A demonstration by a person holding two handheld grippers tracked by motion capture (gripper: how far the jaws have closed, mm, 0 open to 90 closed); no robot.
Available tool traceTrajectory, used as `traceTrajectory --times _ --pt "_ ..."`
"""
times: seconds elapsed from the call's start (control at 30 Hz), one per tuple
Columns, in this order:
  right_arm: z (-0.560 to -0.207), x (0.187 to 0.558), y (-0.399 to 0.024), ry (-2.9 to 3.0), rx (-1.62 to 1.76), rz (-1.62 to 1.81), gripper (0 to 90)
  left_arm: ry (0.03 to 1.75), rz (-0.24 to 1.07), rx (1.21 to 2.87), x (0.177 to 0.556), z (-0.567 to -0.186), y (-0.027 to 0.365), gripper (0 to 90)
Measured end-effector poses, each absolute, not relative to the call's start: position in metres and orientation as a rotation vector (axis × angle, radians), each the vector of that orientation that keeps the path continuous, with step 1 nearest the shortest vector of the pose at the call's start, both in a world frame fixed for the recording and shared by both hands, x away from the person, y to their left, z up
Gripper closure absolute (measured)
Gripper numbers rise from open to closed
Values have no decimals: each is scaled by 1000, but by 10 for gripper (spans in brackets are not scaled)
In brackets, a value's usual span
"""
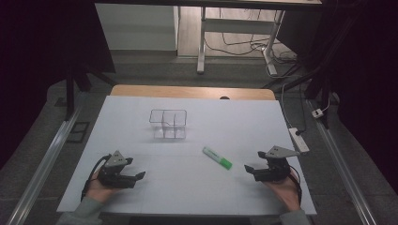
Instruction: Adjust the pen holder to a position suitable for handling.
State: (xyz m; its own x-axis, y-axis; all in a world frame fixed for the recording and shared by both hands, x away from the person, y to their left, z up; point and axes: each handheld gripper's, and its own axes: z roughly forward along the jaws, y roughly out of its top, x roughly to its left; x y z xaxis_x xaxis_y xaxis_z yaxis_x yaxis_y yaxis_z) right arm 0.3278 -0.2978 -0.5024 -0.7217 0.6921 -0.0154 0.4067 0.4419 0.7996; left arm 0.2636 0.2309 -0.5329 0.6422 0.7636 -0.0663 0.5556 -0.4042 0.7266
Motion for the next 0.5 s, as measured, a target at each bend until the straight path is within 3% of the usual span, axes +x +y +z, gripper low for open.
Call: traceTrajectory --times 0.5 --pt "-508 330 -298 2378 960 1132 184 1025 357 2114 263 -532 230 226"
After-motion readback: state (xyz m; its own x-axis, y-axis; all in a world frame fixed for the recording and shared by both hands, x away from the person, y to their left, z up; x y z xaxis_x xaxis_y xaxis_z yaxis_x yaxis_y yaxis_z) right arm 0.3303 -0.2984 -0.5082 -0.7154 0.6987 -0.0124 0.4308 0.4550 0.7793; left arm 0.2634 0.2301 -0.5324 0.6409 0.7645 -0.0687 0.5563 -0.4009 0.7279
